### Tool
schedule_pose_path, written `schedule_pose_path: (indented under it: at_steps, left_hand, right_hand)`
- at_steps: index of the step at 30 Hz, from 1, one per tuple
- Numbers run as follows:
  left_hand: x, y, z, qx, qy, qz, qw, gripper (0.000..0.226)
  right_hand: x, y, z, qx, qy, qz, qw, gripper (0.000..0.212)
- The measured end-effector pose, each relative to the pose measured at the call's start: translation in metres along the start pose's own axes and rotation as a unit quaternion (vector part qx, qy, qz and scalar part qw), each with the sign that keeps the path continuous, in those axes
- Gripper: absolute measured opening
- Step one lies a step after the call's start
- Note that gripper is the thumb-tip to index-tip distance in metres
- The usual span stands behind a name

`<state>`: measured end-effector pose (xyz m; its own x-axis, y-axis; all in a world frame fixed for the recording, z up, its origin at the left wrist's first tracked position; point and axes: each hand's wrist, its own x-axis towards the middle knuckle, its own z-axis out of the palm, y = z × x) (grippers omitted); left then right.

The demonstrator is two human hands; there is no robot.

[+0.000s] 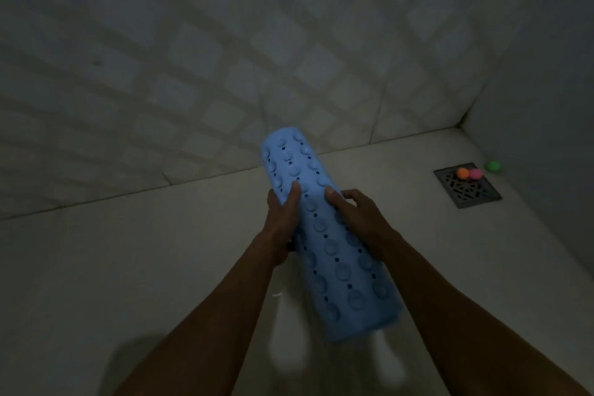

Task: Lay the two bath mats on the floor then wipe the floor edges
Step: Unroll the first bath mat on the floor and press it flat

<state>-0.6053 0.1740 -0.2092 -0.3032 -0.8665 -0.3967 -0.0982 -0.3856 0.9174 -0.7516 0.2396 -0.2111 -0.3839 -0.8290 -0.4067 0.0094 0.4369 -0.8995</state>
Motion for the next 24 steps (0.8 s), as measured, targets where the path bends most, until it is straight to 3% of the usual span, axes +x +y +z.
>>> schedule_pose_path:
  at_steps: [3,7,9,11,16,20,24]
  left_hand:
    - [0.013,-0.016,0.036,-0.007,-0.037,0.015,0.999,0.039]
    - [0.033,-0.037,0.067,0.002,-0.059,0.015,0.998,0.047]
    - [0.044,-0.047,0.077,-0.001,-0.058,0.001,0.998,0.046]
    - [0.053,-0.056,0.085,-0.004,-0.051,-0.015,0.999,0.039]
    - [0.061,-0.077,0.095,-0.007,-0.03,-0.041,0.999,0.036]
    - [0.062,-0.082,0.09,0.069,0.022,-0.058,0.996,0.059]
    - [0.057,-0.078,0.08,0.111,0.054,-0.05,0.991,0.055]
  right_hand:
    - [0.011,0.023,-0.029,0.007,0.022,0.022,0.999,0.063]
    - [0.023,0.044,-0.046,0.023,0.039,0.043,0.998,0.082]
    - [0.03,0.05,-0.051,0.01,0.049,0.035,0.998,0.07]
    - [0.037,0.056,-0.055,-0.014,0.054,0.044,0.997,0.064]
    - [0.047,0.076,-0.061,-0.048,0.043,0.056,0.996,0.073]
    - [0.052,0.083,-0.051,-0.116,0.065,0.074,0.988,0.09]
    - [0.05,0.079,-0.036,-0.175,0.085,0.078,0.978,0.076]
